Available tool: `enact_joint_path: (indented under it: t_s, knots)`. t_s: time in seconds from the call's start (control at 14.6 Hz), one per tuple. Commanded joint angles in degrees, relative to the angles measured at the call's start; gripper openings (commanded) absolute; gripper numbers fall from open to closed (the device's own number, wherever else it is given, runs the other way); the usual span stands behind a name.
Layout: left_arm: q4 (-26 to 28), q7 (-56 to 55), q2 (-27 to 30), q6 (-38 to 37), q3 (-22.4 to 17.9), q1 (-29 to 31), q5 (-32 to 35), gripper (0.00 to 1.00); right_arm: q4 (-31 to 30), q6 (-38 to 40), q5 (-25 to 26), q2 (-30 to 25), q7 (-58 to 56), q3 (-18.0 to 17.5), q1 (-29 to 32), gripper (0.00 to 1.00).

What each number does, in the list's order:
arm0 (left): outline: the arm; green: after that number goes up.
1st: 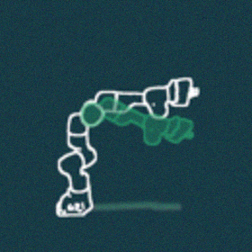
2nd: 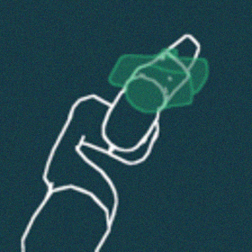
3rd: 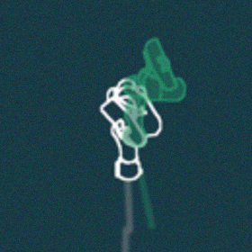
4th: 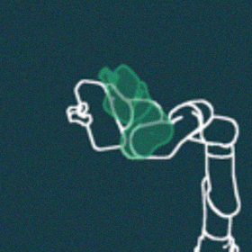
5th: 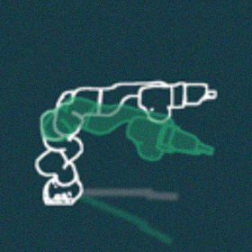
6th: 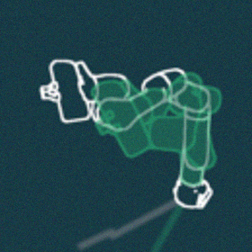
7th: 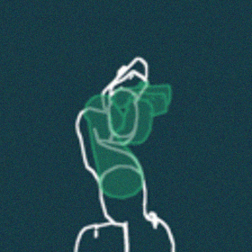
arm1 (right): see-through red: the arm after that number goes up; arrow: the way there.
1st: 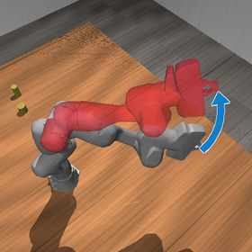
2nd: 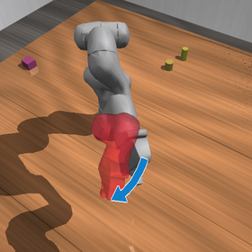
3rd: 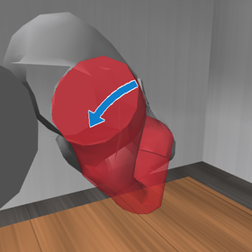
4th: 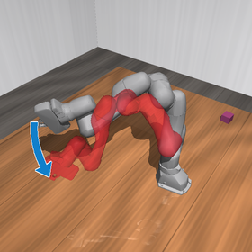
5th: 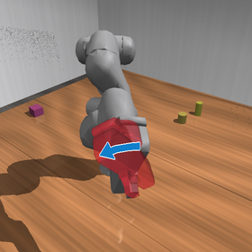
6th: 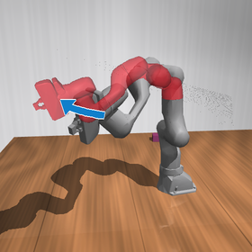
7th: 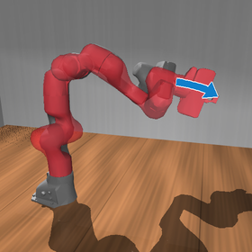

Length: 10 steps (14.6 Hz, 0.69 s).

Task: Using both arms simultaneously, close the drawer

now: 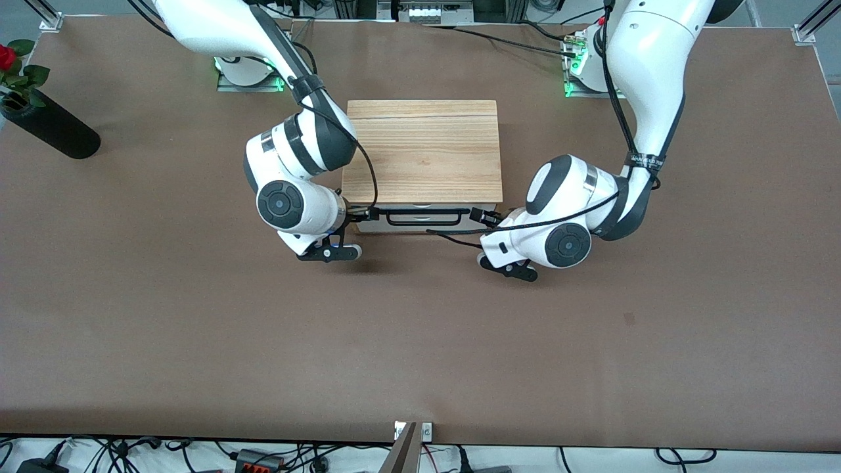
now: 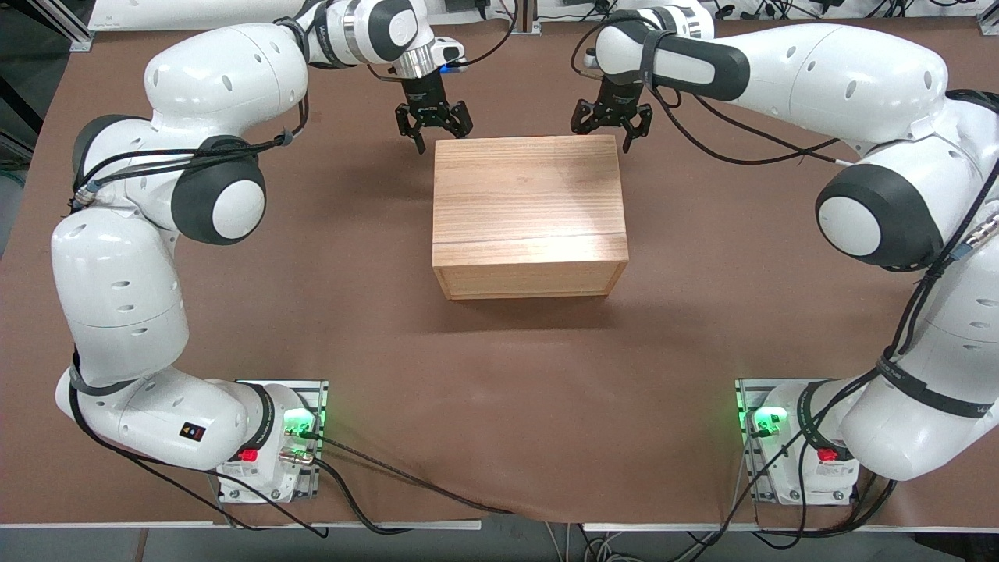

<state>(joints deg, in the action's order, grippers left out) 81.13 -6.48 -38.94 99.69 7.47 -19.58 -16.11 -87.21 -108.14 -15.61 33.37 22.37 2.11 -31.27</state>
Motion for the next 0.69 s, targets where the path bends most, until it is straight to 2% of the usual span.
enact_joint_path:
  t_s: [0.0,0.21,0.34,0.48,0.62]
  knots:
    - [-0.8,0.8,-0.6,-1.1,-0.1,0.5,-1.6,1.00,1.0,1.1,-0.3,-3.1,0.0,0.6,0.2,1.00]
    - [-1.9,1.0,-0.2,4.2,-0.2,0.6,-1.0,1.00,5.7,1.5,0.1,-4.2,-0.2,1.1,2.2,1.00]
    - [-4.7,0.9,-0.1,4.9,-1.0,0.8,0.0,1.00,6.7,1.6,1.1,-6.1,-0.4,1.5,4.2,1.00]
    - [-7.8,1.0,0.8,4.6,-2.0,1.6,3.5,1.00,6.8,1.7,5.7,-8.7,-1.8,2.3,6.4,1.00]
    - [-8.3,0.7,3.6,4.4,-1.9,3.1,9.2,1.00,6.8,4.4,9.2,-10.9,-3.2,3.6,8.9,1.00]
